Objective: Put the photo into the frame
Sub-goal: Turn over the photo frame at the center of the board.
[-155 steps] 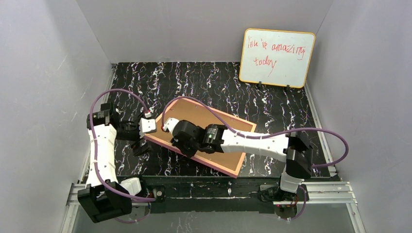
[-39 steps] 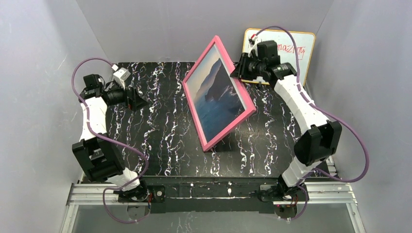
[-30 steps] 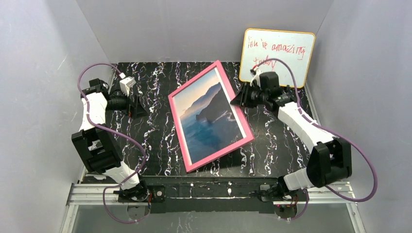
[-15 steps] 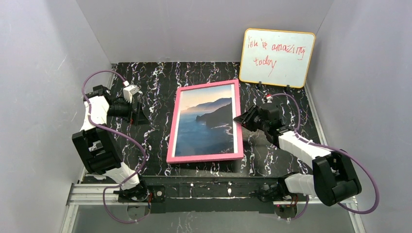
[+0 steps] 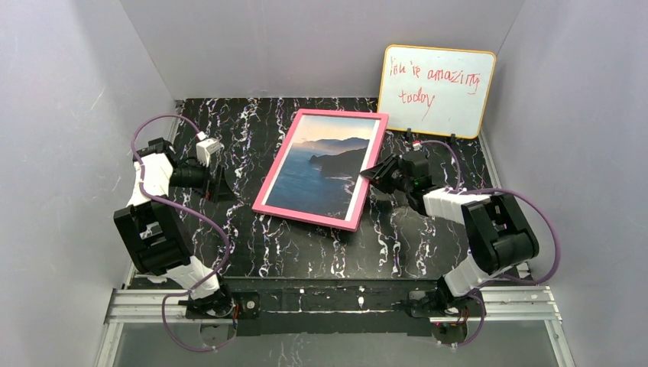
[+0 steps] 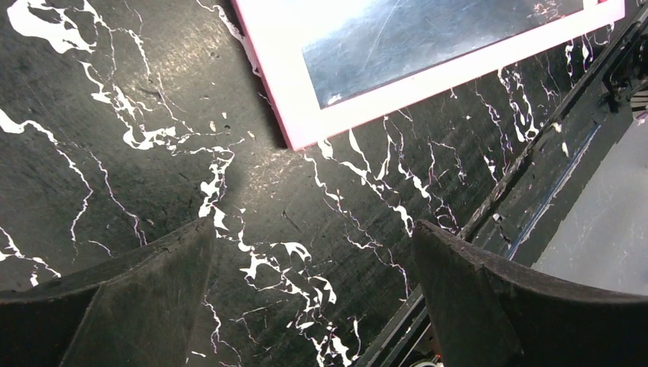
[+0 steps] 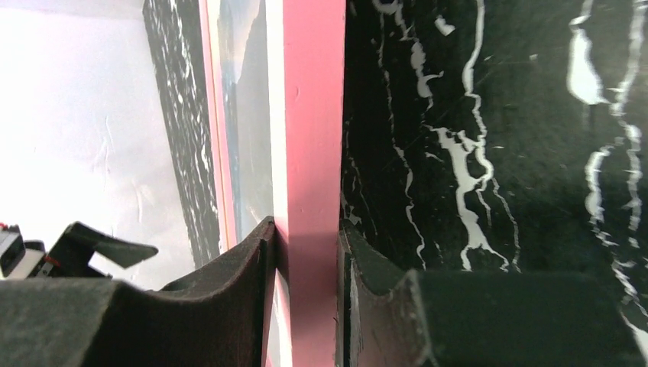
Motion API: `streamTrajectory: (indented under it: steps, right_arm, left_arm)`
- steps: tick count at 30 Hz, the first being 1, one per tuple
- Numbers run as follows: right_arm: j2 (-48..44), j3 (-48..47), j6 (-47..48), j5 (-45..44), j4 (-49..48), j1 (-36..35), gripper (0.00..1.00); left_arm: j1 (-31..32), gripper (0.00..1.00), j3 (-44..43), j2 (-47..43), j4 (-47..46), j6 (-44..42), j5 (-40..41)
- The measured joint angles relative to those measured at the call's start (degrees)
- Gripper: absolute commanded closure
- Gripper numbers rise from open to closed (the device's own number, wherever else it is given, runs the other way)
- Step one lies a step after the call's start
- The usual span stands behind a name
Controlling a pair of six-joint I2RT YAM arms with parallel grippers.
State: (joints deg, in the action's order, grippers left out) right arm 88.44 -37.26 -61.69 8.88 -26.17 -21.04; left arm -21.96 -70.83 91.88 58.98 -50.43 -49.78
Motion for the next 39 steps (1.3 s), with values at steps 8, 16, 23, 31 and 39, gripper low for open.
streamTrajectory:
  steps: [8, 16, 23, 31, 39]
  right_arm:
    - [4.0, -2.7, 6.3, 12.0, 0.5, 0.0, 0.99]
    - [4.0, -3.8, 11.5, 16.9, 4.2, 0.0, 0.97]
    - [4.0, -3.0, 10.6, 15.7, 2.5, -0.1, 0.81]
    - [4.7, -2.9, 11.1, 15.3, 2.0, 0.0, 0.61]
    - [7.1, -2.2, 12.4, 12.7, 1.7, 0.0, 0.37]
  left_arm:
    - [0.0, 0.02, 0.8, -0.5, 1.1, -1.9, 0.5]
    - [0.0, 0.02, 1.4, -1.0, 1.2, -2.7, 0.5]
    - [0.0, 0.02, 2.5, -1.0, 0.9, -2.5, 0.5]
    - [0.0, 0.02, 3.8, -0.9, -0.3, -1.9, 0.2]
    - [0.0, 0.02, 4.5, 0.7, -1.3, -0.2, -0.4]
